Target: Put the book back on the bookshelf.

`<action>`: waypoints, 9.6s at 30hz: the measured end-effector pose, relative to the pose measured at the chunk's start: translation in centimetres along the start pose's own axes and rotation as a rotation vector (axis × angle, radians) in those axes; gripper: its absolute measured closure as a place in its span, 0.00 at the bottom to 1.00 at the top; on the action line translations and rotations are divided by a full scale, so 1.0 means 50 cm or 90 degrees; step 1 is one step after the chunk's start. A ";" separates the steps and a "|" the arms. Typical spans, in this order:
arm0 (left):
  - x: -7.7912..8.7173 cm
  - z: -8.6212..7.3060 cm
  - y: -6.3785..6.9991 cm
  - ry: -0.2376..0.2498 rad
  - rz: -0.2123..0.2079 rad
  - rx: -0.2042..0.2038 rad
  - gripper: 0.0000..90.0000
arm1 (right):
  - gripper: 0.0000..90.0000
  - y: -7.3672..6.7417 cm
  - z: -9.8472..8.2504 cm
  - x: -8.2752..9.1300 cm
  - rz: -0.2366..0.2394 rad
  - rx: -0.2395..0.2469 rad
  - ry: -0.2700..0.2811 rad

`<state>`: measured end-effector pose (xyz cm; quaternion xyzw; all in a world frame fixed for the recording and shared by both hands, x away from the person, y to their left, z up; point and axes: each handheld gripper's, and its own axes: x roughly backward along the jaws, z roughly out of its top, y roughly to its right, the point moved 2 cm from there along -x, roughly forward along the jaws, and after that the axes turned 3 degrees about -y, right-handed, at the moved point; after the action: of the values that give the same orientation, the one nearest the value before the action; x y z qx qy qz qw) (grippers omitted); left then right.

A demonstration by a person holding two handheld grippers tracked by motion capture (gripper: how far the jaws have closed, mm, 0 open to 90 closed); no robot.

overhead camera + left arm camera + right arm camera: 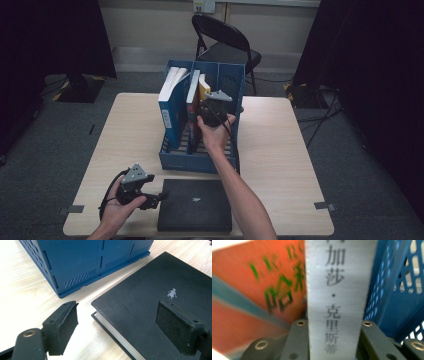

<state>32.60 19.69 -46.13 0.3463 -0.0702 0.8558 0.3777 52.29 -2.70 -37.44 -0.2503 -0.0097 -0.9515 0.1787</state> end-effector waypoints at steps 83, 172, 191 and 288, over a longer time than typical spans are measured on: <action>-0.008 0.000 0.009 -0.010 -0.004 -0.005 0.19 | 0.65 0.013 -0.103 0.071 0.093 0.041 -0.027; -0.007 -0.001 0.007 -0.009 -0.003 -0.002 0.19 | 0.73 0.005 -0.088 0.016 0.105 0.097 -0.087; -0.008 -0.001 0.005 -0.012 -0.001 -0.001 0.19 | 0.60 0.021 -0.104 0.052 0.142 0.088 -0.071; -0.093 0.016 -0.008 -0.038 -0.057 -0.006 0.24 | 0.29 0.072 -0.394 0.284 0.251 0.115 -0.215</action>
<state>35.49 16.88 -48.56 0.3725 -0.0699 0.8269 0.4154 32.71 -12.96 -48.09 -0.3852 -0.0754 -0.8386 0.3778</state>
